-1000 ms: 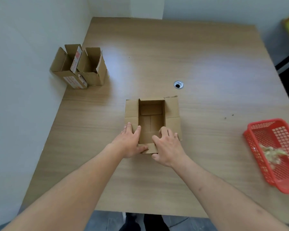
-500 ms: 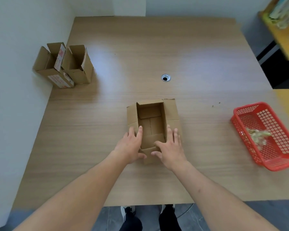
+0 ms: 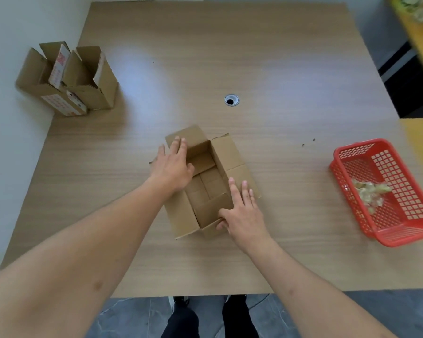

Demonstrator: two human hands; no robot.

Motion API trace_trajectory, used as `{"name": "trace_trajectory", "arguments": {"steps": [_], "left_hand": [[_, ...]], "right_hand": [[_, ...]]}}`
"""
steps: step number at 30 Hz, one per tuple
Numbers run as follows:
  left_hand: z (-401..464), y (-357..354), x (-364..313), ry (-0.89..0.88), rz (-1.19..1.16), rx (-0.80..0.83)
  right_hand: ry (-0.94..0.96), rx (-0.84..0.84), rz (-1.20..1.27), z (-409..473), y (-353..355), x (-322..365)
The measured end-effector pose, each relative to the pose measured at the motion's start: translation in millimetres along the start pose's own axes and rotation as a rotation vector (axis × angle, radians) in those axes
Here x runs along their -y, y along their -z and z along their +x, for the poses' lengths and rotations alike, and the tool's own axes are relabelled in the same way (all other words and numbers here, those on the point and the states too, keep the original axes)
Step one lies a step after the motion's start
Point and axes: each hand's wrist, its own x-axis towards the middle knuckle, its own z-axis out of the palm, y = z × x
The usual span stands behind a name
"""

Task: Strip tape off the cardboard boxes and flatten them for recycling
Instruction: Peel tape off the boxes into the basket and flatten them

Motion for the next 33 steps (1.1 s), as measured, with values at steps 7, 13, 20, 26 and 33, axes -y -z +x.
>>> {"name": "trace_trajectory", "arguments": {"steps": [7,13,20,26,33], "left_hand": [[9,-18,27,0.009,-0.187,0.011],[-1,13,34,-0.061,-0.667,-0.204],[-22,40,42,-0.156,-0.868,-0.376],[-43,39,29,-0.469,-0.330,-0.389],[-58,10,12,-0.371,-0.108,0.135]], "right_hand": [[0.048,-0.225,0.032,4,-33,-11],[0.033,-0.180,0.425,6,-18,-23],[-0.104,-0.354,1.505,18,41,18],[-0.305,-0.072,2.115,21,60,43],[-0.720,0.097,2.045,17,0,38]]}}
